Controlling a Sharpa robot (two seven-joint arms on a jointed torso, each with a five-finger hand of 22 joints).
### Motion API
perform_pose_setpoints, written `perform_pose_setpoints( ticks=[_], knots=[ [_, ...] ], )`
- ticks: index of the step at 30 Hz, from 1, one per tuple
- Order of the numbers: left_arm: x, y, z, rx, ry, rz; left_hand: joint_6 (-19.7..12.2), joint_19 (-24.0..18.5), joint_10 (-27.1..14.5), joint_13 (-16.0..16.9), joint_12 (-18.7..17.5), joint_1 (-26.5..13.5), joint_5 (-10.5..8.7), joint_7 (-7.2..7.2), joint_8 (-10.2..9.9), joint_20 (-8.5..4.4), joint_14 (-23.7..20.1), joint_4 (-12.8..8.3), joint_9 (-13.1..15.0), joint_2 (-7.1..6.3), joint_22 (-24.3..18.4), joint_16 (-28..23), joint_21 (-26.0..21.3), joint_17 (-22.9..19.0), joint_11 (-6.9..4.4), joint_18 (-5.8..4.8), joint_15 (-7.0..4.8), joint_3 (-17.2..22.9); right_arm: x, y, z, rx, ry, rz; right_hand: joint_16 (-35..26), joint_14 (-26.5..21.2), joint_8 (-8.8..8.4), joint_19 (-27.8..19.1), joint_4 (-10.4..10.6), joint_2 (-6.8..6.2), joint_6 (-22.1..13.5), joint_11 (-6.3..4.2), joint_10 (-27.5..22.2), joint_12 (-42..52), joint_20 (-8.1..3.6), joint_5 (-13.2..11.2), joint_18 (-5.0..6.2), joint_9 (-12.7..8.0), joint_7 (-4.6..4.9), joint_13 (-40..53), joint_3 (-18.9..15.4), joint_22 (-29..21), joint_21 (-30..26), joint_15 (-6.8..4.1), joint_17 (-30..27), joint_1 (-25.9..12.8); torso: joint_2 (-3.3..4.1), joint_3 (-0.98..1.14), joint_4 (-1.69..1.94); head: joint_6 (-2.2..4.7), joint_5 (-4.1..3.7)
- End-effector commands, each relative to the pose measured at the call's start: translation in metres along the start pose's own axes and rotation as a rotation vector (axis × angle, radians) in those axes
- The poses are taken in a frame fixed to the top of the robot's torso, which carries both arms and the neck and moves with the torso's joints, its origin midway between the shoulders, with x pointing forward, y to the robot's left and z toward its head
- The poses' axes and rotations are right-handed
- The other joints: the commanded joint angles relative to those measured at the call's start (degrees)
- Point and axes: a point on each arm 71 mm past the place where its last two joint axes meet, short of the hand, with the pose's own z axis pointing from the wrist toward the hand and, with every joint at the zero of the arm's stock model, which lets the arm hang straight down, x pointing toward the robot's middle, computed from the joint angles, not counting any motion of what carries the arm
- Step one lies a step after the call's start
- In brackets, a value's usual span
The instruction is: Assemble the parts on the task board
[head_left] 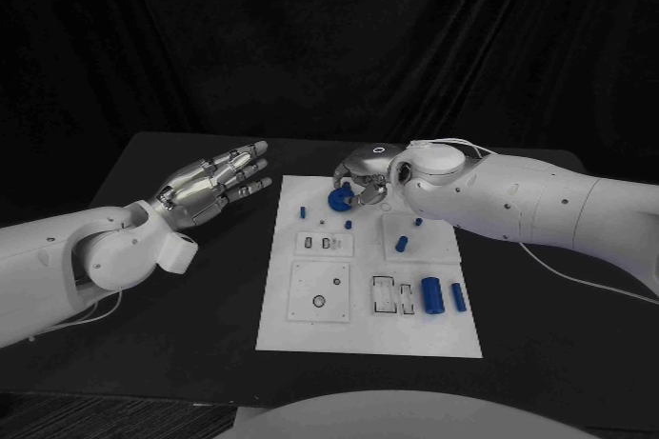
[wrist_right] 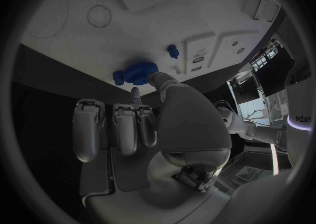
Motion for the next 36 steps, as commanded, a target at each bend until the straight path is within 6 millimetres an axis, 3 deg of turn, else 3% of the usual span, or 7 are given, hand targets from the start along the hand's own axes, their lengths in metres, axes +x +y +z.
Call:
perform_pose_setpoints(
  ticks=[1,17,24,25,28,32,36],
  knots=[
    [0.002,0.000,0.001,0.007,0.016,-0.013,0.3,0.0,0.1,0.1,0.4,0.6,0.39,0.16,0.3,0.26,0.2,0.0,0.1,0.06,0.1,0.4,0.3,0.1,0.37,1.05,0.20,0.5,0.002,0.000,0.000,-0.001,0.013,0.001,0.2,5.9,-1.20,2.4,-0.5,-0.41,-1.1,-0.10,6.0,0.2,0.12,-0.2,-0.54,-0.9,-0.03,15.1,0.3,11.3,-0.4,0.08,15.1,-0.3,-0.03,-0.01,0.01,-0.13,0.01],
    [0.001,0.000,0.001,0.006,0.017,-0.014,0.8,0.1,0.1,0.0,0.4,0.7,0.49,0.31,0.5,0.30,0.3,0.0,0.2,0.05,0.1,0.4,0.3,0.1,0.50,1.06,0.22,0.6,-0.004,-0.006,-0.008,-0.014,-0.065,-0.002,0.2,5.9,-3.15,2.1,-0.8,-0.02,-1.6,-0.32,6.0,0.2,-0.08,-1.2,-0.41,-2.9,-0.16,15.1,0.3,11.0,-0.9,-0.14,15.1,-0.8,0.00,0.02,-0.04,0.03,-0.02],
    [0.000,0.000,-0.001,0.005,0.011,-0.012,0.9,0.1,0.1,0.0,0.5,0.7,0.52,0.33,0.5,0.31,0.3,0.0,0.2,0.01,0.1,0.5,0.3,0.1,0.52,1.06,0.23,0.6,-0.029,-0.022,-0.036,-0.005,-0.171,-0.015,0.2,5.9,-2.24,3.9,0.6,0.57,3.9,-0.26,6.0,0.2,-0.10,-17.1,-1.21,-4.0,-0.10,15.1,-2.4,12.9,1.5,-0.16,15.1,-3.0,-0.03,0.05,-0.08,0.22,-0.05],
    [0.000,0.000,-0.001,0.005,0.010,-0.012,0.9,0.1,0.1,0.0,0.5,0.7,0.52,0.33,0.5,0.31,0.3,0.0,0.2,0.01,0.1,0.5,0.3,0.1,0.52,1.06,0.23,0.6,-0.032,-0.025,-0.042,0.002,-0.182,-0.016,0.2,5.9,-2.13,4.5,1.3,0.43,5.3,-0.79,6.0,0.2,-0.40,-20.4,-1.48,-4.3,-0.82,15.1,-3.7,13.5,2.4,-0.54,15.1,-3.7,-0.03,0.05,-0.06,0.19,-0.07],
    [-0.001,0.000,-0.001,0.003,0.008,-0.009,0.9,0.1,0.1,0.0,0.5,0.7,0.52,0.33,0.5,0.31,0.3,0.0,0.2,0.01,0.1,0.5,0.3,0.1,0.52,1.06,0.23,0.6,-0.044,-0.039,-0.062,0.033,-0.215,-0.020,0.2,5.9,-2.27,5.0,2.3,0.00,6.8,-1.79,6.0,0.2,-1.12,-22.3,-1.72,-4.7,-2.03,15.1,-5.3,14.0,3.1,-1.39,15.1,-3.9,-0.05,0.05,-0.11,0.29,-0.02],
    [0.000,0.000,-0.001,0.001,0.010,-0.008,1.0,0.1,0.1,0.1,0.5,0.7,0.55,0.34,0.5,0.32,0.3,0.0,0.2,-0.04,0.1,0.5,0.3,0.1,0.53,1.06,0.25,0.6,-0.049,-0.063,-0.092,0.095,-0.223,-0.020,-0.2,5.9,-4.17,4.8,4.0,-0.33,8.6,-4.41,6.0,0.2,-3.12,-19.2,-1.60,-6.6,-5.30,15.1,-6.2,13.9,2.7,-3.49,14.7,-2.3,-0.08,0.03,-0.15,0.51,0.17],
    [0.001,0.001,-0.001,-0.001,0.011,-0.009,1.2,0.1,0.1,0.1,0.6,0.8,0.66,0.39,0.6,0.34,0.3,-0.1,0.2,-0.14,0.1,0.5,0.3,0.1,0.54,1.06,0.26,0.6,-0.047,-0.080,-0.109,0.151,-0.220,-0.017,-0.5,5.8,-5.59,4.7,4.7,-0.56,8.4,-5.08,6.0,0.2,-3.74,-19.4,-1.55,-8.0,-6.05,15.1,-6.4,13.8,2.6,-4.10,14.4,-1.5,-0.05,0.04,-0.12,0.73,-0.18]
  ],
)
